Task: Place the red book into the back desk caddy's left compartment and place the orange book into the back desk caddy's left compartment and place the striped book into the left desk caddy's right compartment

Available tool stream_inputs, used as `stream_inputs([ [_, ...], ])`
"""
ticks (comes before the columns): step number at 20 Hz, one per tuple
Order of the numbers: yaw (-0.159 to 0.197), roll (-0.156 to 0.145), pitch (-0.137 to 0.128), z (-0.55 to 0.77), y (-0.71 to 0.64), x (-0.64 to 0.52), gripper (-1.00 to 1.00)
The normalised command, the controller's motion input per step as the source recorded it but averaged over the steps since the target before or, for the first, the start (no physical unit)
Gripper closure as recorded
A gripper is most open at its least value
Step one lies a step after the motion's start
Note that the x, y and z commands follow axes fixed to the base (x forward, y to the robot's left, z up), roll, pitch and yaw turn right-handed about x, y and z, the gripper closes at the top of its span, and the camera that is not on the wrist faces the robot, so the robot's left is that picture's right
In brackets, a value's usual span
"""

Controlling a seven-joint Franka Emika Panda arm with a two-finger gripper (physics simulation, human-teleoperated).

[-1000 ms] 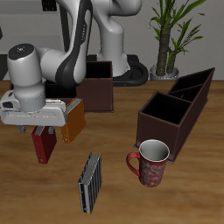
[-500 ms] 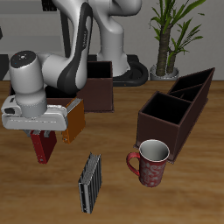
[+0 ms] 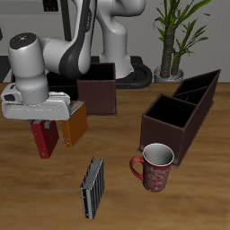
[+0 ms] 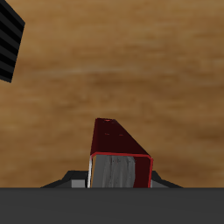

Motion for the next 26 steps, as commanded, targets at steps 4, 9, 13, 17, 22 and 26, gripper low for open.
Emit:
stream_inputs([
  [4,-0.071,-0.018,-0.037,0.74,-0.03,-0.37,1.00],
  [9,-0.046,-0.045,-0.018,0.62,-0.11,-0.38,1.00],
  [13,0.033,-0.034,-0.047,0.63,-0.13,-0.48,1.00],
  [17,0.013,-0.049,0.006,0.25,-0.13,-0.35,1.00],
  [22,0.021,-0.017,0.000,0.14,-0.01,-0.49,1.00],
  [26,-0.002,0.020,-0.013,0.04,0.06,-0.50,1.00],
])
